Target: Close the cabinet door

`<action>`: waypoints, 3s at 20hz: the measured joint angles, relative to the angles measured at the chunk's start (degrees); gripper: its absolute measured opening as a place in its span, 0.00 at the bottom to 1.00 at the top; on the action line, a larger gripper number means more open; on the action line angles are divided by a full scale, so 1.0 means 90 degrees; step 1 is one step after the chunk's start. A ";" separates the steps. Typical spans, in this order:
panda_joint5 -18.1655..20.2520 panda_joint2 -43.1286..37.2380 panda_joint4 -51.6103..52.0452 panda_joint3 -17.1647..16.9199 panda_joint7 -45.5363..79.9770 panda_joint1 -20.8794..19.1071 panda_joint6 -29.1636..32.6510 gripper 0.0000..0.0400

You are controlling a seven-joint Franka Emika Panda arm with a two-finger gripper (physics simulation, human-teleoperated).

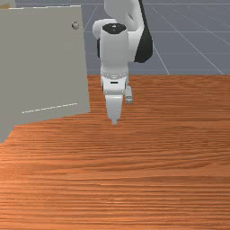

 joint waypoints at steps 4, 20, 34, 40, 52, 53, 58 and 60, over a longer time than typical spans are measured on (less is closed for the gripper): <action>-0.0206 0.0007 -0.0111 -0.0216 0.0291 0.0002 -0.0199 0.78; 0.0608 -0.0731 -0.0715 -0.1461 0.9303 0.0824 -0.1255 0.00; 0.0151 -0.2477 -0.1324 -0.1467 0.9659 0.1108 -0.1254 0.00; 0.0142 -0.2466 -0.1315 -0.1570 0.9650 0.1093 -0.1133 0.00; 0.0236 -0.2311 -0.1265 -0.3162 0.9047 0.2364 -0.0838 0.00; 0.0254 -0.2296 -0.1258 -0.3373 0.8999 0.2574 -0.0819 0.00; 0.0200 -0.2302 -0.1319 -0.4605 0.8968 0.3780 -0.0793 0.00; -0.0253 -0.2648 -0.1625 -0.5170 0.9232 0.4309 -0.0871 0.00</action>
